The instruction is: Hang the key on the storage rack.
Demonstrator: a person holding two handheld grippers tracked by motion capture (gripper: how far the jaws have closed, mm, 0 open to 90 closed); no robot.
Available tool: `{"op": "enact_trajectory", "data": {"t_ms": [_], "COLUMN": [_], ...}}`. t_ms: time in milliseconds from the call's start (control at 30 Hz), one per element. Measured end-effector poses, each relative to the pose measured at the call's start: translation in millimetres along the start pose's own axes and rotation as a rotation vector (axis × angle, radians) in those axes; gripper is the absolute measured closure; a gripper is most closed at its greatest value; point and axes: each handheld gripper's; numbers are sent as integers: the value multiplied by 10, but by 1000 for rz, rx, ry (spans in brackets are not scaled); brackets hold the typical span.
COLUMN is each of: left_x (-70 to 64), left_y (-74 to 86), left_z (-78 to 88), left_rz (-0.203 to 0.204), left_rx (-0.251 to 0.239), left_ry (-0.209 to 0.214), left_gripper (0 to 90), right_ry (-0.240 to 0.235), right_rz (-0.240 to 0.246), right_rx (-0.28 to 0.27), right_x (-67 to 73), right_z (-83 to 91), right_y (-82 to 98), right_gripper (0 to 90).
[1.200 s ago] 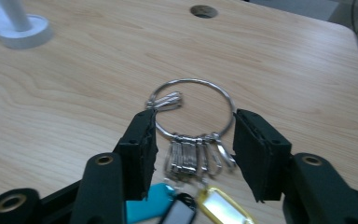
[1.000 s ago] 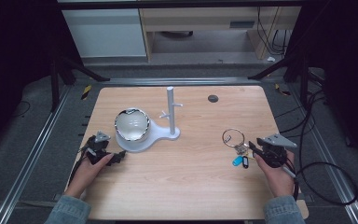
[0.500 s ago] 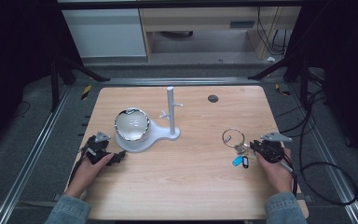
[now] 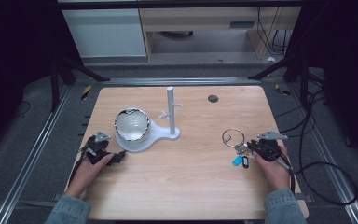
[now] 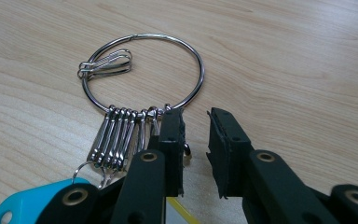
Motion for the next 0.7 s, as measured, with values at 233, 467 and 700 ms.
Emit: {"op": "enact_trajectory", "data": {"t_ms": [233,467,700], "left_x": [0,0,0], "left_y": [0,0,0], "left_z": [0,0,0], "left_rz": [0,0,0], "left_rx": [0,0,0], "left_ry": [0,0,0], "left_gripper": [0,0,0], "right_ry": [-7,-11,-16], "right_rz": [-1,0,-4], "right_rx": [17,24,33], "right_x": [3,9,-4], "right_z": [-59,-97,-112], "right_y": [-13,-22,-10], "right_gripper": [772,782,797]}}
Point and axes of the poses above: each handheld gripper's, and its own axes: z roughly backward along the jaws, y roughly out of its underside, x roughly to its left, and after that the axes turned 10 degrees about -y, right-handed
